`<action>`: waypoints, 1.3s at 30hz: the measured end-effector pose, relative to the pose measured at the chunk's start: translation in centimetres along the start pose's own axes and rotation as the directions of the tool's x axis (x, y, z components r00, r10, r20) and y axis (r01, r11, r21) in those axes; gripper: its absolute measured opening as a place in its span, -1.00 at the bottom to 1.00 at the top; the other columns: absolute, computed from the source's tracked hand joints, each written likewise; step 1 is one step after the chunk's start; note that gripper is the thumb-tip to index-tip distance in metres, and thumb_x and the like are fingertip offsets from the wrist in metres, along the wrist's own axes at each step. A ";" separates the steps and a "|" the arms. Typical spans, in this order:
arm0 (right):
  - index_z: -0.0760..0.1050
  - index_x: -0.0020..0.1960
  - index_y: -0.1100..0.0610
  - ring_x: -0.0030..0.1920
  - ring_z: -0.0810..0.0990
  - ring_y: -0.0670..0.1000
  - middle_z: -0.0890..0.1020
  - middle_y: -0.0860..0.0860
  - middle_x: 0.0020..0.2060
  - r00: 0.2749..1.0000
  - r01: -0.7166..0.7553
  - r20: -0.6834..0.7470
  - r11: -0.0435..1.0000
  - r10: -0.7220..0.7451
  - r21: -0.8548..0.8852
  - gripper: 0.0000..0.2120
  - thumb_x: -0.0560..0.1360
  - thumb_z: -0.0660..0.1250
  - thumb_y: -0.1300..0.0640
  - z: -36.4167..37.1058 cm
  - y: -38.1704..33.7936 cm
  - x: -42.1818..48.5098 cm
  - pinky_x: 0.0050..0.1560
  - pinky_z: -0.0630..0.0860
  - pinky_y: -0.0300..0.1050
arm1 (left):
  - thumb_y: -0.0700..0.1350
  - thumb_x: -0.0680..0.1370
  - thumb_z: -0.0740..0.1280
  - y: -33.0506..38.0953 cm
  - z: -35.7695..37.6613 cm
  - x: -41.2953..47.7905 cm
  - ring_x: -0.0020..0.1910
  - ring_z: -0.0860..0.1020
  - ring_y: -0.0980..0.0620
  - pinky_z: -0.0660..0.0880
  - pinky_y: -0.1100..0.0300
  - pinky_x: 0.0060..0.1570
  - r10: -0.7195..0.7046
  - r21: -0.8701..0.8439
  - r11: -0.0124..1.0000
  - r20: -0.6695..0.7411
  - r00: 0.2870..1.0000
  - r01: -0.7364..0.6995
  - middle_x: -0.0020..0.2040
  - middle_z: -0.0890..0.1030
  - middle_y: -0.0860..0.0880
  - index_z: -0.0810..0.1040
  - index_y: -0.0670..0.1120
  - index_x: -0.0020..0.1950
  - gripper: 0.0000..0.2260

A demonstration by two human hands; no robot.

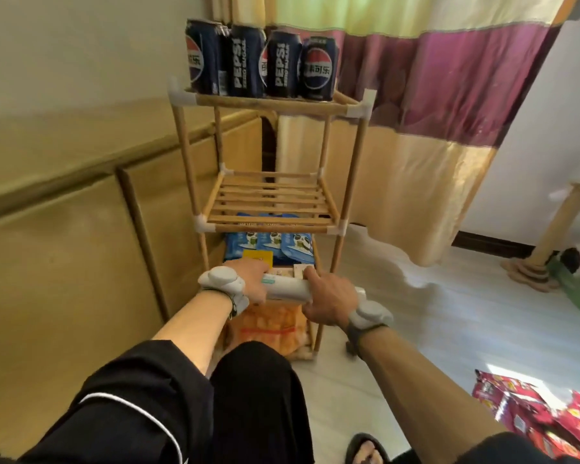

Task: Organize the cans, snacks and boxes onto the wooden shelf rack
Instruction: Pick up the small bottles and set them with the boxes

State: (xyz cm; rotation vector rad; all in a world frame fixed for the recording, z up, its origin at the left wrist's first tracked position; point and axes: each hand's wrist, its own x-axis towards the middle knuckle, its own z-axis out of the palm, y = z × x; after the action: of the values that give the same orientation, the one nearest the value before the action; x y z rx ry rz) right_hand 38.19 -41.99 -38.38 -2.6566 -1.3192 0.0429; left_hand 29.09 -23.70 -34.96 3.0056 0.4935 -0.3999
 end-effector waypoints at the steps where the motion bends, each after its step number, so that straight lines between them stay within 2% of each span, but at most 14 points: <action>1: 0.32 0.29 0.00 0.09 0.61 0.08 0.59 0.00 0.16 0.999 0.019 -0.034 1.000 -0.020 -0.024 -0.51 0.44 0.43 -0.02 0.3 -0.1 0.1 0.10 0.57 0.02 | 0.04 0.39 0.45 -0.2 -0.3 -0.1 -0.01 0.60 -0.02 0.60 0.06 -0.03 -0.007 -0.025 1.000 0.032 0.999 0.008 0.06 0.60 -0.01 0.50 -0.01 0.19 -0.60; 5: 0.29 0.35 0.03 0.16 0.56 0.14 0.54 0.04 0.20 0.985 0.102 -0.133 0.993 -0.110 -0.065 -0.54 0.53 0.37 0.01 2.1 -0.8 3.0 0.16 0.52 0.06 | 0.07 0.39 0.45 -3.1 -0.7 1.4 -0.02 0.59 -0.01 0.60 0.06 0.00 -0.062 -0.039 0.997 0.041 0.997 0.064 0.04 0.60 0.00 0.51 0.01 0.15 -0.62; 8: 0.31 0.36 0.05 0.18 0.54 0.18 0.48 0.07 0.22 0.986 0.108 -0.124 0.992 -0.115 -0.058 -0.57 0.55 0.37 0.03 3.1 -0.8 5.5 0.16 0.52 0.12 | 0.11 0.40 0.39 -4.8 0.2 3.0 0.03 0.59 -0.02 0.57 0.08 0.02 -0.085 0.042 0.995 -0.120 0.989 0.091 0.08 0.62 0.02 0.50 0.07 0.20 -0.61; 11: 0.32 0.37 0.04 0.24 0.50 0.19 0.47 0.07 0.25 0.991 0.064 -0.110 0.994 -0.073 -0.088 -0.56 0.54 0.38 0.06 3.8 -0.8 8.4 0.23 0.48 0.20 | 0.09 0.48 0.30 -6.3 1.6 5.1 0.23 0.49 -0.06 0.48 0.04 0.18 -0.087 0.046 0.994 -0.266 0.960 0.103 0.24 0.53 -0.01 0.41 0.06 0.37 -0.55; 17: 0.23 0.40 -0.07 0.24 0.48 0.19 0.47 0.06 0.24 0.987 0.047 -0.145 0.985 -0.071 -0.166 -0.48 0.54 0.38 0.13 5.2 0.8 11.6 0.35 0.35 0.32 | 0.03 0.55 0.27 -6.8 3.5 7.6 0.30 0.44 -0.08 0.34 0.02 0.28 -0.060 0.117 0.986 -0.398 0.916 0.116 0.30 0.50 -0.03 0.35 0.00 0.42 -0.56; 19: 0.21 0.42 -0.04 0.28 0.47 0.22 0.45 0.09 0.28 0.983 0.034 -0.170 0.984 -0.064 -0.176 -0.45 0.53 0.38 0.15 5.3 1.0 12.5 0.37 0.34 0.35 | -0.01 0.56 0.27 -6.7 3.1 8.3 0.30 0.48 -0.09 0.42 0.02 0.23 -0.060 0.124 0.983 -0.480 0.875 0.136 0.31 0.52 -0.05 0.35 -0.02 0.44 -0.56; 22: 0.14 0.52 -0.01 0.45 0.33 0.31 0.36 0.14 0.45 0.976 -0.052 -0.216 0.983 0.013 -0.177 -0.38 0.55 0.31 0.25 5.4 1.0 13.9 0.41 0.24 0.44 | -0.08 0.55 0.31 -6.8 3.2 8.9 0.21 0.54 -0.12 0.54 0.02 0.01 -0.070 0.121 0.978 -0.576 0.815 0.170 0.24 0.56 -0.11 0.39 -0.07 0.44 -0.56; 23: 0.13 0.54 0.00 0.48 0.29 0.31 0.35 0.14 0.49 0.973 -0.083 -0.225 0.983 0.044 -0.167 -0.37 0.56 0.27 0.27 5.5 1.3 14.5 0.43 0.19 0.45 | -0.09 0.52 0.34 -6.9 3.5 9.2 0.22 0.53 -0.14 0.54 0.00 0.04 -0.068 0.103 0.982 -0.596 0.800 0.160 0.25 0.54 -0.11 0.38 -0.05 0.45 -0.51; 26: 0.13 0.58 -0.03 0.50 0.28 0.26 0.34 0.10 0.51 0.958 -0.165 -0.251 0.982 0.137 -0.096 -0.35 0.56 0.20 0.31 5.8 2.3 16.2 0.45 0.08 0.43 | -0.04 0.46 0.35 -6.9 4.6 9.6 0.45 0.31 -0.22 0.40 -0.15 0.31 -0.118 0.036 0.986 -0.538 0.834 0.163 0.48 0.33 -0.14 0.13 0.00 0.56 -0.29; 28: 0.13 0.59 -0.03 0.49 0.31 0.25 0.34 0.08 0.50 0.944 -0.204 -0.277 0.977 0.180 -0.061 -0.35 0.57 0.17 0.33 6.5 2.8 17.4 0.43 0.13 0.41 | 0.04 0.50 0.31 -6.5 5.9 10.2 0.54 0.15 -0.19 0.27 -0.13 0.43 -0.144 -0.007 0.987 -0.467 0.872 0.159 0.57 0.16 -0.11 0.06 0.01 0.59 -0.28; 30: 0.12 0.58 0.00 0.46 0.34 0.24 0.36 0.10 0.47 0.944 -0.220 -0.267 0.973 0.193 -0.074 -0.38 0.58 0.16 0.32 7.3 3.3 18.2 0.39 0.20 0.41 | 0.10 0.58 0.23 -6.0 7.1 10.5 0.57 0.09 -0.12 0.19 -0.09 0.49 -0.115 -0.064 0.993 -0.385 0.916 0.097 0.60 0.09 -0.07 0.06 0.05 0.59 -0.37; 34: 0.23 0.52 0.04 0.47 0.32 0.25 0.43 0.12 0.42 0.967 -0.201 -0.185 0.971 0.176 -0.126 -0.46 0.58 0.15 0.34 10.1 4.1 20.2 0.43 0.19 0.40 | 0.17 0.60 0.17 -5.4 9.4 11.6 0.58 0.07 -0.11 0.08 -0.15 0.52 -0.057 -0.063 0.997 -0.289 0.956 0.040 0.61 0.08 -0.04 0.09 0.12 0.57 -0.44; 37: 0.31 0.45 0.03 0.46 0.33 0.25 0.47 0.11 0.37 0.974 -0.177 -0.165 0.978 0.157 -0.114 -0.48 0.56 0.16 0.37 11.1 4.2 21.5 0.45 0.13 0.39 | 0.15 0.60 0.19 -5.0 9.7 11.7 0.57 0.08 -0.10 0.07 -0.13 0.51 -0.054 -0.031 0.998 -0.318 0.947 0.047 0.59 0.12 -0.03 0.08 0.11 0.56 -0.43; 39: 0.28 0.48 0.01 0.49 0.27 0.25 0.44 0.12 0.41 0.983 -0.136 -0.136 0.987 0.123 -0.091 -0.46 0.55 0.11 0.37 12.1 4.3 22.1 0.48 0.03 0.41 | 0.15 0.59 0.20 -5.2 10.0 11.7 0.56 0.08 -0.10 0.08 -0.13 0.51 -0.044 -0.014 0.999 -0.325 0.945 0.042 0.58 0.12 -0.03 0.06 0.12 0.56 -0.42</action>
State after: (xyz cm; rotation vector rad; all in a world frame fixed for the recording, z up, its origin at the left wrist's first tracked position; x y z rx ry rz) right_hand 53.77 -25.25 -49.84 -2.7716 -1.1354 -0.1809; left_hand 35.67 -16.29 -47.88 3.0683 0.5809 0.1021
